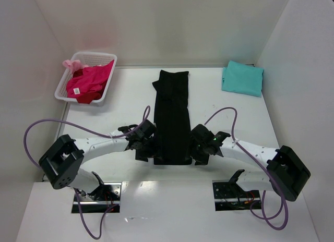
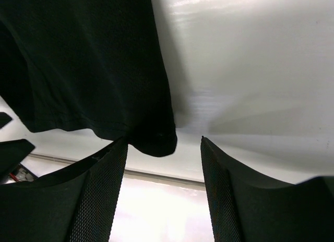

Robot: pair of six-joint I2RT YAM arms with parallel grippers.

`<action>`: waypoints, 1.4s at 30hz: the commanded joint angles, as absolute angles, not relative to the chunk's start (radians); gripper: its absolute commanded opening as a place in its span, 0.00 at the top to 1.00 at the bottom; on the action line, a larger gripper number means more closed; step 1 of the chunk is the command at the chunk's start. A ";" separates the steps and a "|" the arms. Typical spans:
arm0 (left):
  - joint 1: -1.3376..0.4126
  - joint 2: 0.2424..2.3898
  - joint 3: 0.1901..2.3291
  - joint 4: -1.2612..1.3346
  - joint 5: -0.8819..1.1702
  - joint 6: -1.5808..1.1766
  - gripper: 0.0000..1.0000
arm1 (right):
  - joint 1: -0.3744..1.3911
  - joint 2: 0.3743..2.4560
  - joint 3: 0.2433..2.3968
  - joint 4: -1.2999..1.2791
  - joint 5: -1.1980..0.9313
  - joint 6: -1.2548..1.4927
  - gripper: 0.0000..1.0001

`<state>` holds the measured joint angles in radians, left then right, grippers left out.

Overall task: Fold and stack the t-shirts
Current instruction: Grab the bottom of the folded rectangular tshirt with both arms

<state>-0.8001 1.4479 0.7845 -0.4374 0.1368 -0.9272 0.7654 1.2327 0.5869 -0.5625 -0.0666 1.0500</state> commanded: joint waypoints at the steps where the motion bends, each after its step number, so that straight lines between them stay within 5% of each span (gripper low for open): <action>1: -0.804 1.451 0.766 -0.405 0.153 -0.957 0.13 | 0.773 1.232 0.581 -0.500 -0.035 1.072 0.36; 28: -0.813 1.499 0.738 -0.327 0.173 -0.976 0.45 | 0.773 1.243 0.554 -0.454 -0.035 1.103 0.65; 40: -0.822 1.536 0.738 -0.318 0.173 -0.976 0.82 | 0.773 1.243 0.545 -0.445 -0.035 1.094 0.93; 42: -0.822 1.545 0.747 -0.318 0.173 -0.976 0.95 | 0.773 1.243 0.554 -0.445 -0.035 1.085 0.97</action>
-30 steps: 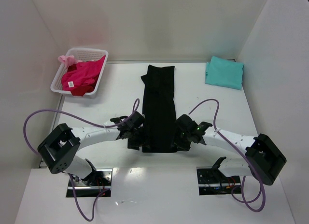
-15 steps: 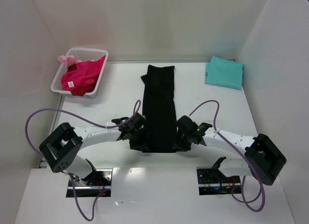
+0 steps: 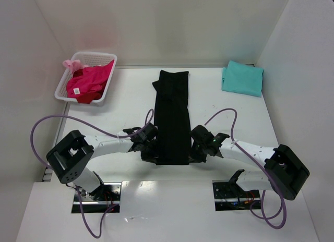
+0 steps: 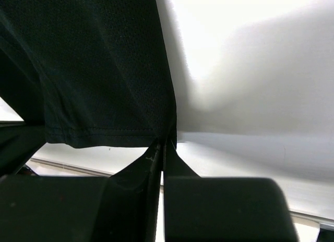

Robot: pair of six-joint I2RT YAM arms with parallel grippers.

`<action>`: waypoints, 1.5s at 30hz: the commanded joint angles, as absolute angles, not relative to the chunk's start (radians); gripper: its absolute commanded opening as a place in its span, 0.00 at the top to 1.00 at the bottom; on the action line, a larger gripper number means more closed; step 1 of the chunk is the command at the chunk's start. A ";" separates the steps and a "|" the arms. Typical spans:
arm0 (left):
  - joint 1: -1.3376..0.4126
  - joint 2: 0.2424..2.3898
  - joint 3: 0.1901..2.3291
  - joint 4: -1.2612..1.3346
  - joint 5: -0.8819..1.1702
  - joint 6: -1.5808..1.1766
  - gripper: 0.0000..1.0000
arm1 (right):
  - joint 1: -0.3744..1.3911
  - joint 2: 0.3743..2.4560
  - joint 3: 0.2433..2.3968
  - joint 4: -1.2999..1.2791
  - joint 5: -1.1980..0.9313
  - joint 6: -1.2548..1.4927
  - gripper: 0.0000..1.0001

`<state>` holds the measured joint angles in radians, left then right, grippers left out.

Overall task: Fold and stack the t-shirts
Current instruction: Grab the bottom of the folded rectangular tshirt with both arms, then fold the folded rectangular tshirt in 1/3 of the way

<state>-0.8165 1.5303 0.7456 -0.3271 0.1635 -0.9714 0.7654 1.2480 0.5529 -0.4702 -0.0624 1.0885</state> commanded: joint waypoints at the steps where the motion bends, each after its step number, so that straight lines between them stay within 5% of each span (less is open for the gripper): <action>1: -0.822 1.545 0.747 -0.318 0.173 -0.976 1.00 | 0.773 1.243 0.554 -0.445 -0.035 1.085 1.00; 24: -0.851 1.171 0.801 -0.638 0.120 -1.009 1.00 | 0.782 0.960 0.690 -0.689 -0.089 1.075 1.00; 45: -0.594 1.512 1.244 -0.585 0.014 -0.678 1.00 | 0.525 1.267 1.049 -0.499 0.032 0.802 1.00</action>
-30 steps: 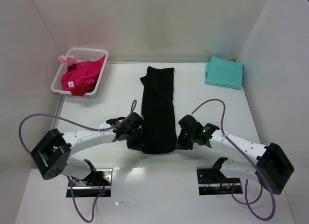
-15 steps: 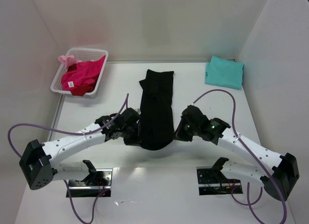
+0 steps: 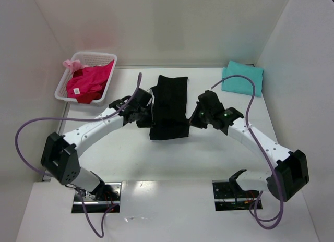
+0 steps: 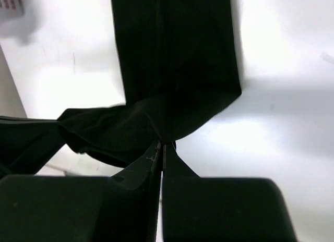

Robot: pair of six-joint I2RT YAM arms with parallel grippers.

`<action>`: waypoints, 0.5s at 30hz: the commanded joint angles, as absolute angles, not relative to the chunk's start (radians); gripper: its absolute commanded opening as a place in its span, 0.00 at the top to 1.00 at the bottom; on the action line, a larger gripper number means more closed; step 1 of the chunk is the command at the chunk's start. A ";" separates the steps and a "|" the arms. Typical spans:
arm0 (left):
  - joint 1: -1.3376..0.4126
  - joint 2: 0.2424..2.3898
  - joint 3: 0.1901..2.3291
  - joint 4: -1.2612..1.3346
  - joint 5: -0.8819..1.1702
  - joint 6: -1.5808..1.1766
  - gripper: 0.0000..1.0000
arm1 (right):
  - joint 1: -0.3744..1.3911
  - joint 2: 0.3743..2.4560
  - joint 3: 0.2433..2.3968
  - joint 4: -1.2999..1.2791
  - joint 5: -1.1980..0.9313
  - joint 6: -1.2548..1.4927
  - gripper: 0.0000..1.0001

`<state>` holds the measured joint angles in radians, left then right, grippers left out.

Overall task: Fold and stack the t-shirts
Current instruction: Fold the folded rectangular tshirt in 1/3 of the way

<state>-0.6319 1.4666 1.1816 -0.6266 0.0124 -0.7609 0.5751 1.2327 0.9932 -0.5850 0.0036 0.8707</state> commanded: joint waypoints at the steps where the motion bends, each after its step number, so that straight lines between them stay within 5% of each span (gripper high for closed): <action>1: -0.580 1.557 1.259 -0.572 0.026 -0.664 1.00 | 0.508 1.281 1.049 -0.485 0.005 0.793 1.00; 15: -0.399 1.928 1.566 -0.528 0.209 -0.472 1.00 | 0.428 1.686 1.302 -0.371 -0.031 0.744 1.00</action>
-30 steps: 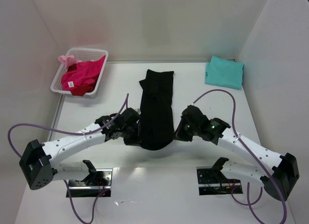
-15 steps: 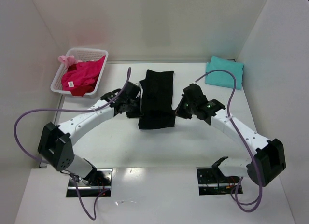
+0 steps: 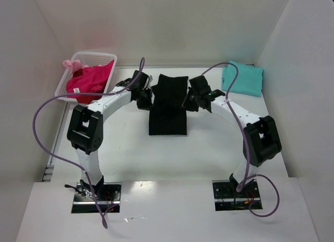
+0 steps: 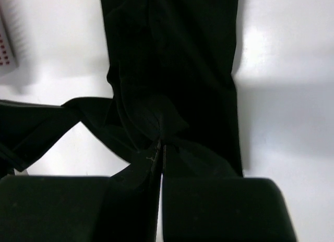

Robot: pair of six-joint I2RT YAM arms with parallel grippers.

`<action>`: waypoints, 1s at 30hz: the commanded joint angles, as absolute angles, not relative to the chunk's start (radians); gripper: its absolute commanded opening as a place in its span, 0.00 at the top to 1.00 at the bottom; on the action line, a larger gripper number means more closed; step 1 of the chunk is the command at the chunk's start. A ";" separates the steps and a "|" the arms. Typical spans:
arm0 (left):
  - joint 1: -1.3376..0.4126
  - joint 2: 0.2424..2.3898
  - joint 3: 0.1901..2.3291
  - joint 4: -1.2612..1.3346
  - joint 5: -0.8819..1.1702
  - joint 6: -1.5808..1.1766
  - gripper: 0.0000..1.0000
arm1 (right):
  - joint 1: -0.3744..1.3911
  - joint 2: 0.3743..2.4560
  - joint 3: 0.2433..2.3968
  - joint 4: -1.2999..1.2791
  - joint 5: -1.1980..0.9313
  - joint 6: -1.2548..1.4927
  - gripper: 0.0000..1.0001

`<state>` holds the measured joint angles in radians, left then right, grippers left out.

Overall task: Fold and stack the t-shirts
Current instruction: Fold the folded rectangular tshirt in 1/3 of the way

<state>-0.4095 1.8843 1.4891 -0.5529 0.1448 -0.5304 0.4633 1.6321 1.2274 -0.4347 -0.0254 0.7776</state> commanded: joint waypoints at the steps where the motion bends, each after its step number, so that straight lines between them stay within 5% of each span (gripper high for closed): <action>1: -0.399 1.965 1.583 -0.528 0.209 -0.459 1.00 | 0.428 1.704 1.313 -0.371 -0.031 0.744 1.00; 14: -0.344 2.155 1.769 -0.515 0.296 -0.408 0.99 | 0.328 1.904 1.423 -0.304 -0.100 0.683 0.95; 19: -0.331 2.164 1.778 -0.525 0.285 -0.408 0.85 | 0.328 1.971 1.476 -0.304 -0.109 0.664 0.86; 21: -0.331 2.164 1.769 -0.525 0.285 -0.408 0.60 | 0.328 1.982 1.486 -0.304 -0.109 0.664 0.80; 24: -0.322 2.143 1.759 -0.514 0.285 -0.408 0.45 | 0.328 1.991 1.496 -0.291 -0.109 0.655 0.71; 30: -0.322 2.143 1.801 -0.505 0.285 -0.399 0.18 | 0.299 1.954 1.486 -0.264 -0.087 0.637 0.30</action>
